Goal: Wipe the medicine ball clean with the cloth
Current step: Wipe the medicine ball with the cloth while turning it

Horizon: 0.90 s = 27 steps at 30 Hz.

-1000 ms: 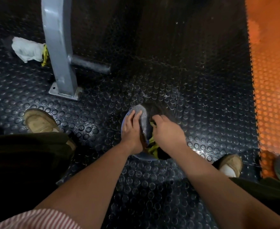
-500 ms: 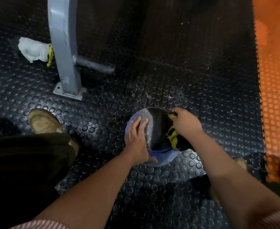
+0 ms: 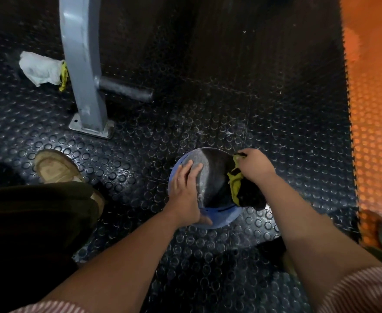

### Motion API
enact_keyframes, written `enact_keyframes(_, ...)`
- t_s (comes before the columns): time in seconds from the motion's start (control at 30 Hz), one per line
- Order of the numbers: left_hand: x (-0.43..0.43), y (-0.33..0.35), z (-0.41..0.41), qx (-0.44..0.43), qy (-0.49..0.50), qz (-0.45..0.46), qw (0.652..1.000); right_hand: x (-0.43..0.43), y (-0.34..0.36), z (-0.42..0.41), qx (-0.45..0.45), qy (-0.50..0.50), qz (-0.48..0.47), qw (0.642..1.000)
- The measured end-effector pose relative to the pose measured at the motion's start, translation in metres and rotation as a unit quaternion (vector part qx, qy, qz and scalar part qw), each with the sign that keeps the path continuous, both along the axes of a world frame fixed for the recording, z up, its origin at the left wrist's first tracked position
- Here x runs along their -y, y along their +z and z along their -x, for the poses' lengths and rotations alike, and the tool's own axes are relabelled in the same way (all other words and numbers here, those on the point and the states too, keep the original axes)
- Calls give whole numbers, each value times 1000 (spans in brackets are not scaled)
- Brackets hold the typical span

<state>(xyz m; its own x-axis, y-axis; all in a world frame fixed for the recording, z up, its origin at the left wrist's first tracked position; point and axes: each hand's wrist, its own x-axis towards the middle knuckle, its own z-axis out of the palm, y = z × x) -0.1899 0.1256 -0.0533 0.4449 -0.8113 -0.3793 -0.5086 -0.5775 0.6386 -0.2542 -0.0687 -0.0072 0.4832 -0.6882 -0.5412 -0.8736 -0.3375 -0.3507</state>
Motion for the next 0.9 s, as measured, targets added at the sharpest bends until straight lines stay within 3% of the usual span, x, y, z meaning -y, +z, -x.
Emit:
enact_keyframes(0.13, 1, 1, -2, -8, 30, 5, 999, -44, 13, -6, 46, 39, 70, 996)
enact_keyframes(0.27, -3, -1, -4, -3, 22, 6, 1000, -95, 18, 24, 111, 49, 77, 990)
enact_keyframes(0.47, -7, 2, -9, -25, 20, 4, 999, -90, 39, 45, 97, 60, -149, 982)
enact_keyframes(0.7, -3, 10, -26, 22, 46, 27, 998, -51, 42, 14, 93, 61, -8, 994)
enact_keyframes(0.9, 6, 6, -28, -34, 22, -21, 999, -86, 22, 25, 118, 85, 45, 988)
